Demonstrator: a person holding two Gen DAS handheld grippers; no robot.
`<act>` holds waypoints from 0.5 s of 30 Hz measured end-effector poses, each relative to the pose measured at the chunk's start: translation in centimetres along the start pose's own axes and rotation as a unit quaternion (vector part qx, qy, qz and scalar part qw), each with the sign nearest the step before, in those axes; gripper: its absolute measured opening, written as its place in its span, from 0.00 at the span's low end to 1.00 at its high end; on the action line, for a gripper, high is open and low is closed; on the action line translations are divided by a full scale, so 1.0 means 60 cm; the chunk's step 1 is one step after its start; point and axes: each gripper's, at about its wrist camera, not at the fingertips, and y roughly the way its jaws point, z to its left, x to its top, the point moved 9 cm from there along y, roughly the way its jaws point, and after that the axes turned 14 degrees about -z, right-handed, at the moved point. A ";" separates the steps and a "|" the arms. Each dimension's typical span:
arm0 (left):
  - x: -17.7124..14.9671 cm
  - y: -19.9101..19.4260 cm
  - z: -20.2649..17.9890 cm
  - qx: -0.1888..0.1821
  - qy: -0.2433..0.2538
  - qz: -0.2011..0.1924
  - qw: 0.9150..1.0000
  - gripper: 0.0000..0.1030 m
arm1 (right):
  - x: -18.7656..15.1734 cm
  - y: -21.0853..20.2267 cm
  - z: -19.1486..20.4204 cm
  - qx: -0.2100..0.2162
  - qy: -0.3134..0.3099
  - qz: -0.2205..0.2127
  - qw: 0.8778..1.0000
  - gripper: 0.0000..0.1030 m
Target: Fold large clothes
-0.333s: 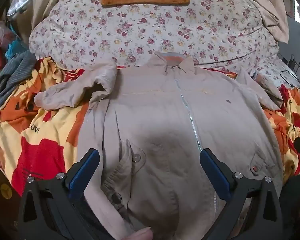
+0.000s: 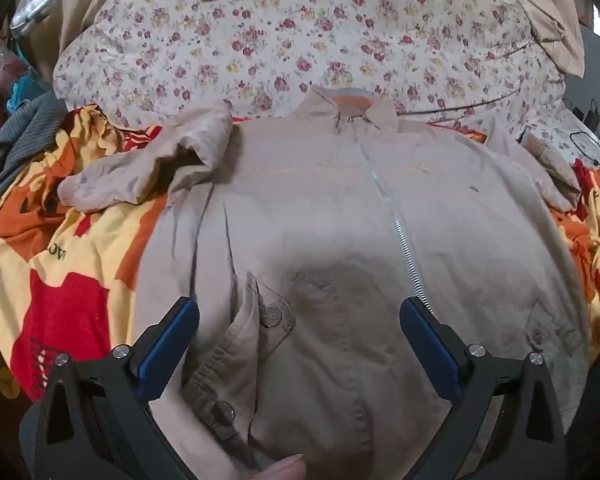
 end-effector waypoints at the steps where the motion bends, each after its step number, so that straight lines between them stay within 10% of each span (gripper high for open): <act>1: -0.005 0.007 0.001 0.000 -0.001 0.003 1.000 0.96 | -0.001 -0.001 0.001 0.000 -0.001 0.000 1.000 0.95; 15: -0.022 0.037 -0.007 -0.016 -0.011 0.024 1.000 0.96 | -0.001 0.009 0.010 -0.013 -0.029 0.016 0.999 0.95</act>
